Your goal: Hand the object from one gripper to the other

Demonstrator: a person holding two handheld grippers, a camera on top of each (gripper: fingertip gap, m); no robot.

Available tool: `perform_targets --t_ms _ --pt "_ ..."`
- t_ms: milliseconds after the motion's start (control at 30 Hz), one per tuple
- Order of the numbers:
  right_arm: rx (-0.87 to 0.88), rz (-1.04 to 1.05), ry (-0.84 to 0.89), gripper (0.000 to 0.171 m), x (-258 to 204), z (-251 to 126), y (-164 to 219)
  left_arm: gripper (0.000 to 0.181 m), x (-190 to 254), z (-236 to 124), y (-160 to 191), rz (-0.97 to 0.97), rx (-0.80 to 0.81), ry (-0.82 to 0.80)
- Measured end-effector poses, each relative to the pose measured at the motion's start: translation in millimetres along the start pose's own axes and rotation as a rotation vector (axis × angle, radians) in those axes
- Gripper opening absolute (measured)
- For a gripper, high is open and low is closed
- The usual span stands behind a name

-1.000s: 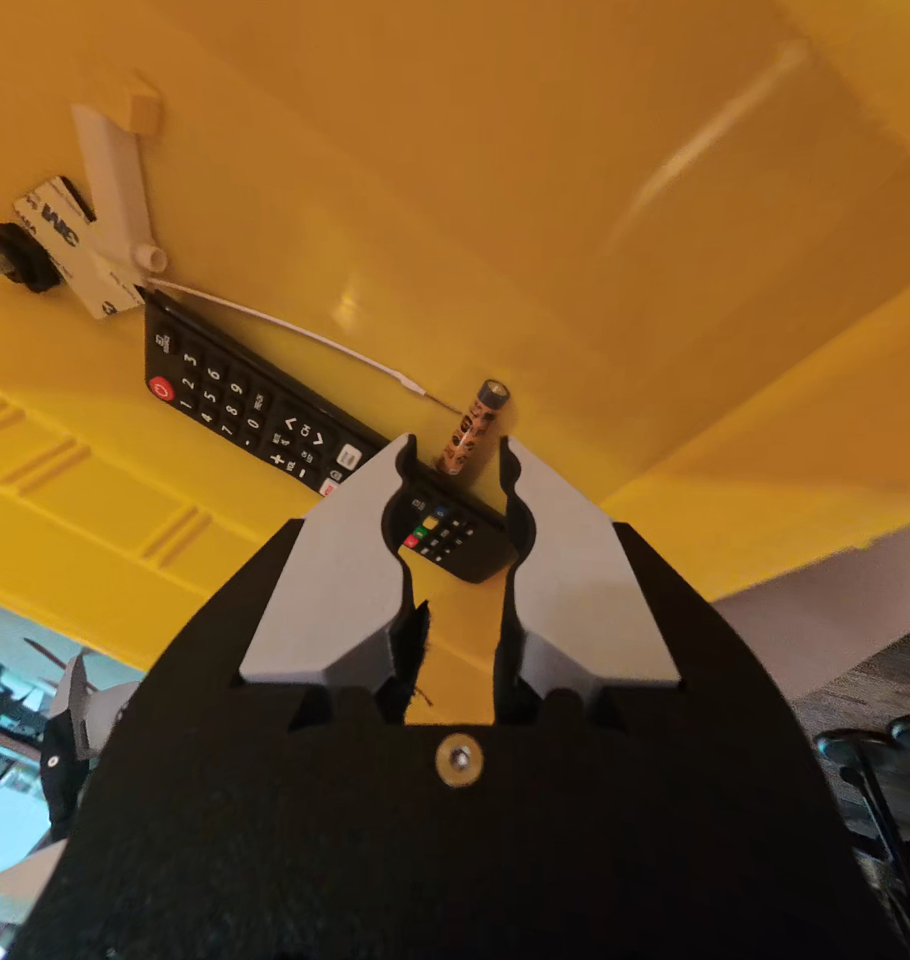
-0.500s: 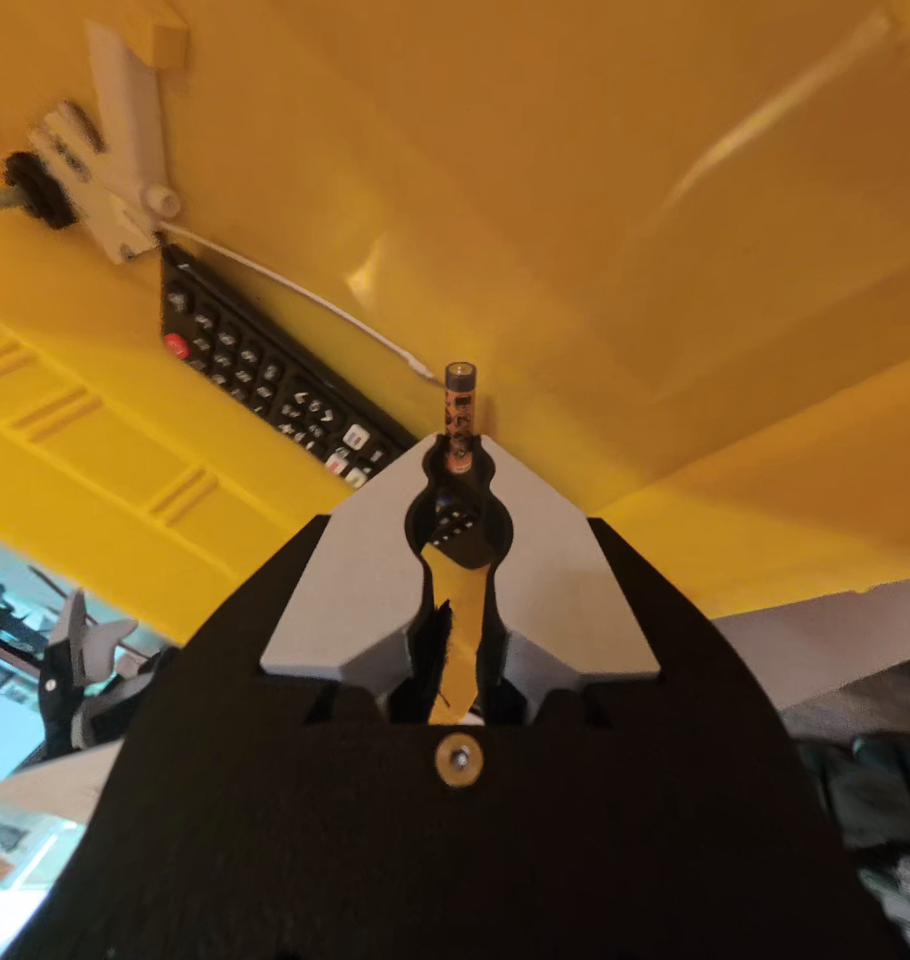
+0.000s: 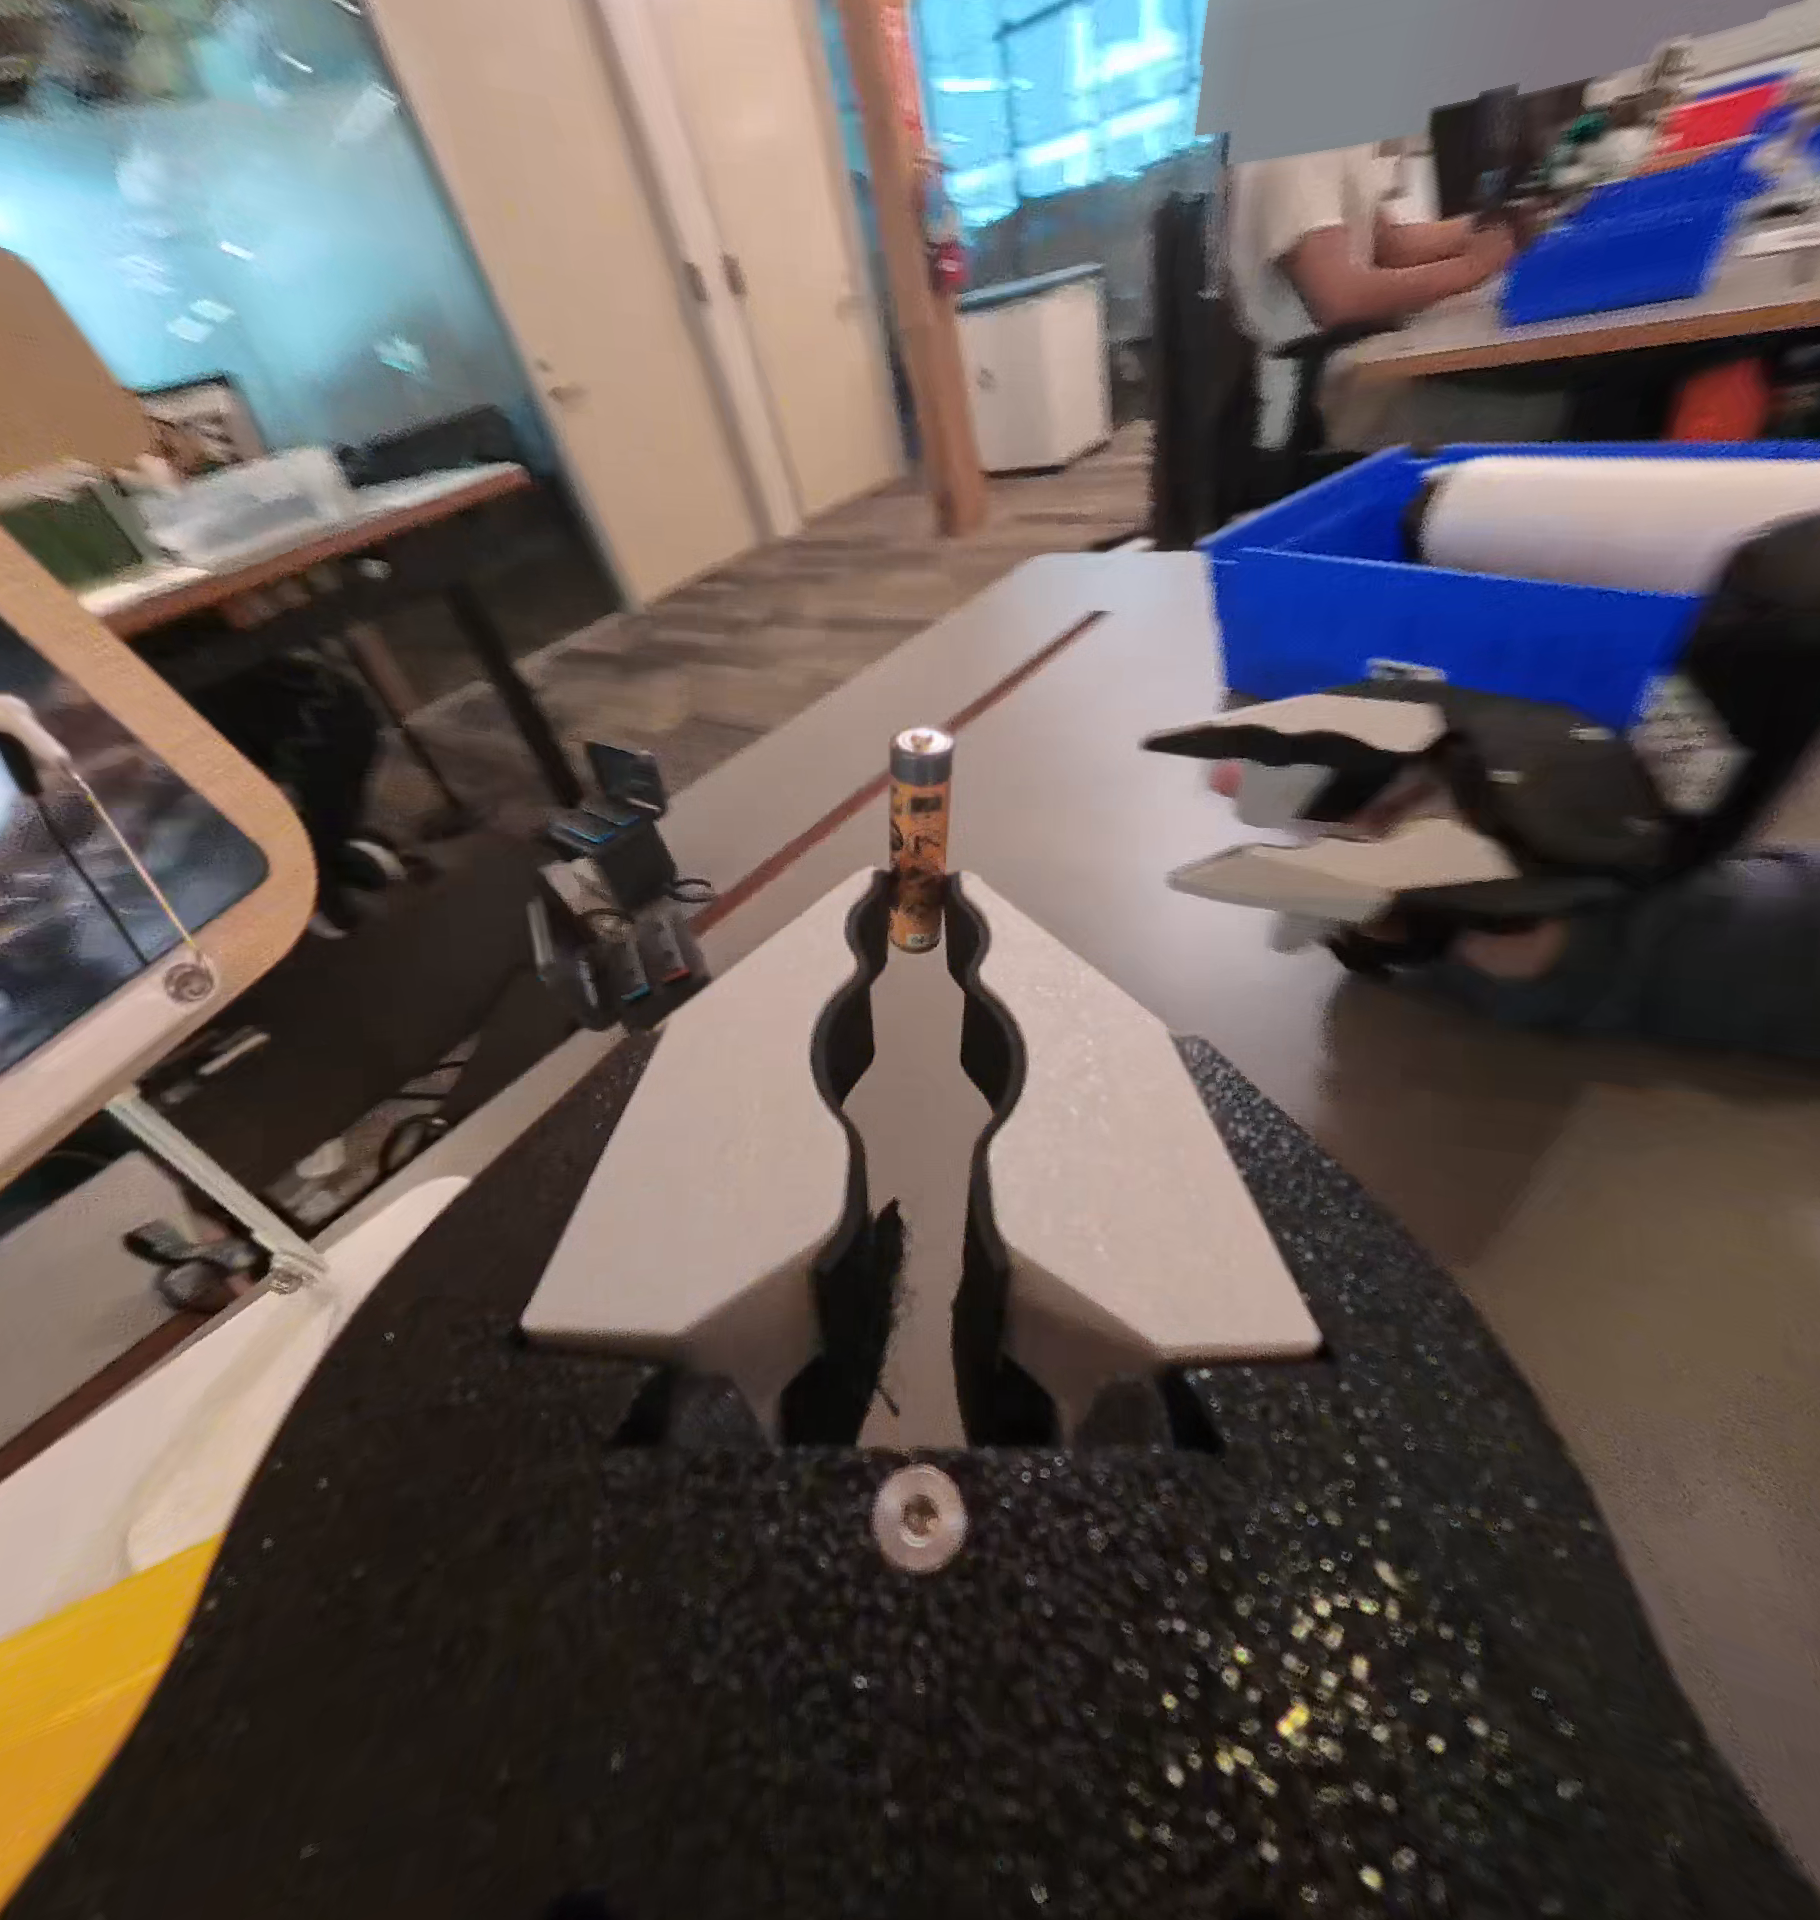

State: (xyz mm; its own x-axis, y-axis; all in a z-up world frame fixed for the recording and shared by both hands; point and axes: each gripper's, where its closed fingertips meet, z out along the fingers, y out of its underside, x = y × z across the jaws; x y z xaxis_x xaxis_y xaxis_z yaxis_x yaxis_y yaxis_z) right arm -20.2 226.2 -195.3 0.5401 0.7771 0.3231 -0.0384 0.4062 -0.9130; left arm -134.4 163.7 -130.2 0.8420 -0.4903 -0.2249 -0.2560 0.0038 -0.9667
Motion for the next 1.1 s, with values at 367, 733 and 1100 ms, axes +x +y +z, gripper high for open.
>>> perform_targets --t_ms 367,733,1100 --pt "-0.113 0.248 -0.168 0.028 -15.0 -2.2 10.2 0.008 47.8 104.7 72.1 0.741 -0.019 -0.363" --pt "-0.269 0.326 -0.185 0.026 -21.3 -0.6 28.5 0.008 66.7 114.4 84.3 0.810 -0.049 -0.275" --pt "-0.294 0.273 -0.230 0.009 -30.4 -1.4 30.3 0.008 78.3 113.1 81.2 0.854 -0.047 -0.267"
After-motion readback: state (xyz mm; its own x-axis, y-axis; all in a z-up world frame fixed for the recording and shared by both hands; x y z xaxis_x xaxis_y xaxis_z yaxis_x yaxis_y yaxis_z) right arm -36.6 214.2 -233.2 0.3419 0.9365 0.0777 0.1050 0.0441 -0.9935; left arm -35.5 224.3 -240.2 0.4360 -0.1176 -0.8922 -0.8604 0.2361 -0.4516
